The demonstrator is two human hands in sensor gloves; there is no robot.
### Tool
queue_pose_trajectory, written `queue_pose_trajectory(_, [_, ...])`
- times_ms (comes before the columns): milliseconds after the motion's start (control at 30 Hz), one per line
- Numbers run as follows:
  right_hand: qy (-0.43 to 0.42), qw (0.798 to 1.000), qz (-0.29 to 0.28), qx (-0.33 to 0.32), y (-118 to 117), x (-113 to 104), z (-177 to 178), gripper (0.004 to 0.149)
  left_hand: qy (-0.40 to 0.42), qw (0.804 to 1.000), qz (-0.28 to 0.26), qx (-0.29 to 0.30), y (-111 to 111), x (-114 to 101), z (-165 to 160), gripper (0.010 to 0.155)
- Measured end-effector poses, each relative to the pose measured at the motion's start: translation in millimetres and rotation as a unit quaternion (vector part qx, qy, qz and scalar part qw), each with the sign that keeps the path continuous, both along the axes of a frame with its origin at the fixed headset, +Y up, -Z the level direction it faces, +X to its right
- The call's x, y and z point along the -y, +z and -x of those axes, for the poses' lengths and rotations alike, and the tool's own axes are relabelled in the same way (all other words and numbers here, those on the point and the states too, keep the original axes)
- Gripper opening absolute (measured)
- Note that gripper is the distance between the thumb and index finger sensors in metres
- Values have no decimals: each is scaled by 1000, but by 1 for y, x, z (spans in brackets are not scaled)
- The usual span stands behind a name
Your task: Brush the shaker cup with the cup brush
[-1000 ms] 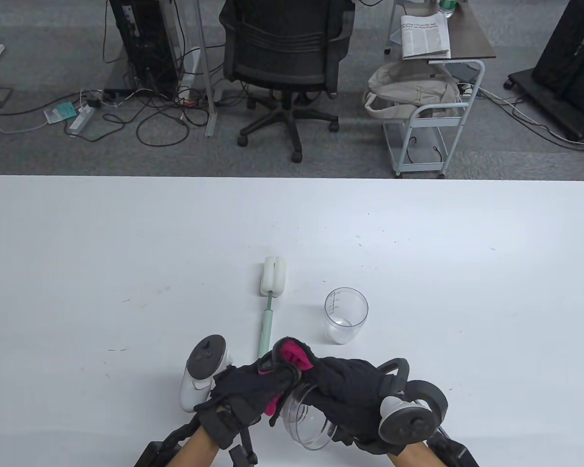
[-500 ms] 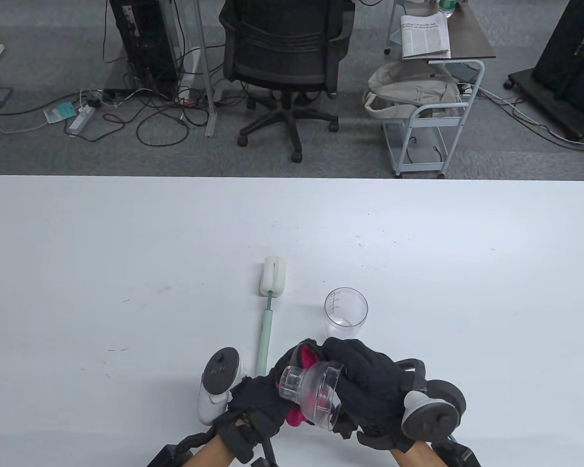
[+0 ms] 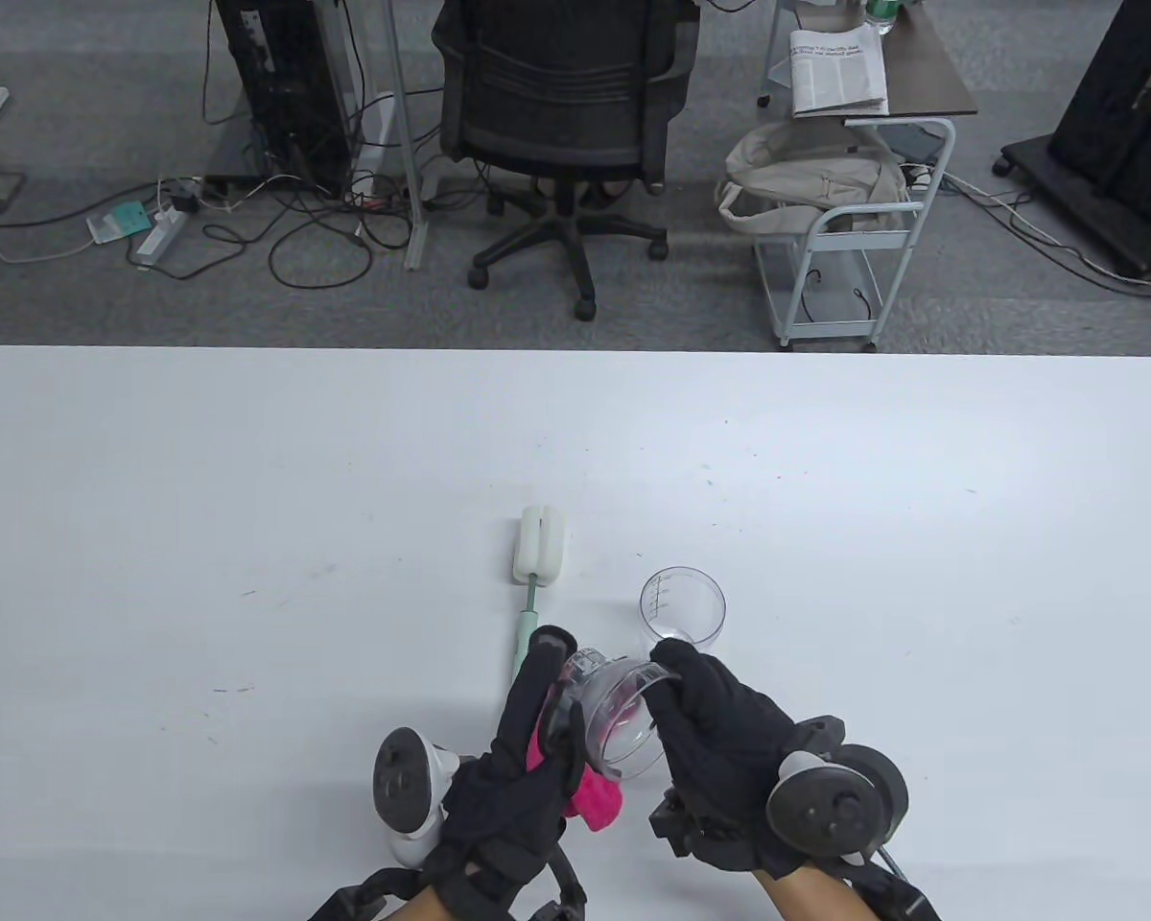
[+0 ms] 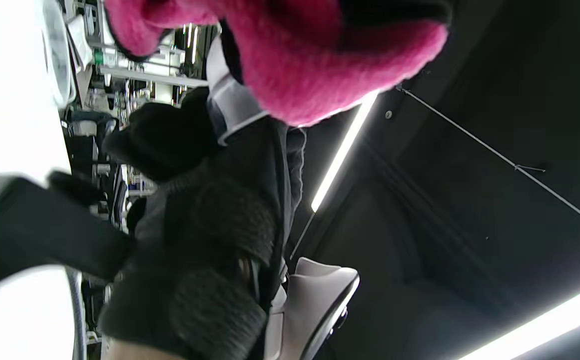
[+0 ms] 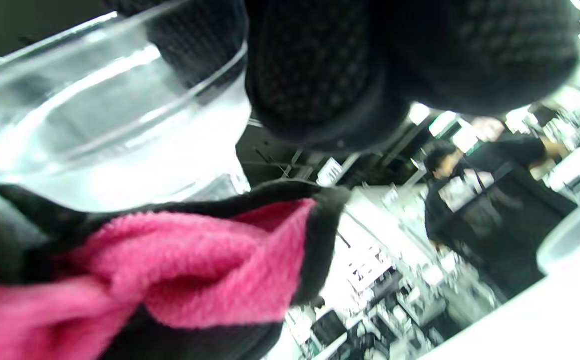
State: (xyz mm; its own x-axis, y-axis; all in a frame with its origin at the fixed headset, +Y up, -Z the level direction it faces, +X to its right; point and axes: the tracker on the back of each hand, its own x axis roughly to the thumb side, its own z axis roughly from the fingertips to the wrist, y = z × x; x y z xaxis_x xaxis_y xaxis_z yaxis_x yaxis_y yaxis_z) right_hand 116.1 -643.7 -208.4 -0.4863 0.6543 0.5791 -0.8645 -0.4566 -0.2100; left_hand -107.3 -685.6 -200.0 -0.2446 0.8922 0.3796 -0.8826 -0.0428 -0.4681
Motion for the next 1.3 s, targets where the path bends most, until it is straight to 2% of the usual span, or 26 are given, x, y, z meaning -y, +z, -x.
queue_pose_trajectory(33, [-3, 1000, 19, -24, -2, 1, 2, 37, -6, 1000, -4, -5, -2, -1, 2, 63])
queue_pose_trajectory(100, [-3, 998, 60, -33, -1, 5, 3, 37, -11, 1000, 3, -16, -5, -1, 7, 60])
queue_pose_trajectory(267, [98, 995, -19, -21, 9, -6, 13, 37, -44, 997, 5, -70, -4, 1, 11, 58])
queue_pose_trajectory(433, [192, 977, -89, 13, 23, -11, 26, 36, -62, 994, 30, -90, -6, 5, 14, 61])
queue_pose_trajectory(600, [237, 966, -97, 30, 25, -11, 33, 37, -64, 994, 33, -87, -5, 2, 16, 63])
queue_pose_trajectory(700, [230, 971, -58, -14, 22, -7, 35, 37, -56, 995, 6, -88, -5, -2, 19, 64])
queue_pose_trajectory(767, [240, 967, -44, -72, 23, 0, 43, 38, -38, 997, -16, -68, -3, -9, 18, 67])
queue_pose_trajectory(833, [207, 971, -82, -85, 28, 1, 49, 39, -52, 997, -13, -59, -2, -13, 18, 69])
queue_pose_trajectory(900, [206, 966, -138, -72, 34, -4, 47, 41, -101, 993, 29, -50, -2, -12, 21, 69])
queue_pose_trajectory(933, [184, 968, -149, -86, 34, -6, 44, 41, -115, 992, 52, -32, -4, -11, 21, 71])
queue_pose_trajectory(1033, [125, 973, -130, -144, 33, -7, 40, 42, -156, 978, 128, 53, -7, 0, 16, 77])
queue_pose_trajectory(1133, [88, 975, -88, -182, 27, -6, 36, 43, -130, 953, 203, 185, -10, 10, 8, 82])
queue_pose_trajectory(1233, [31, 981, -55, -184, 20, -1, 32, 43, -107, 947, 225, 202, -12, 13, 8, 84])
queue_pose_trajectory(1300, [24, 985, -69, -155, 19, 0, 28, 44, -92, 940, 238, 226, -14, 16, 8, 84])
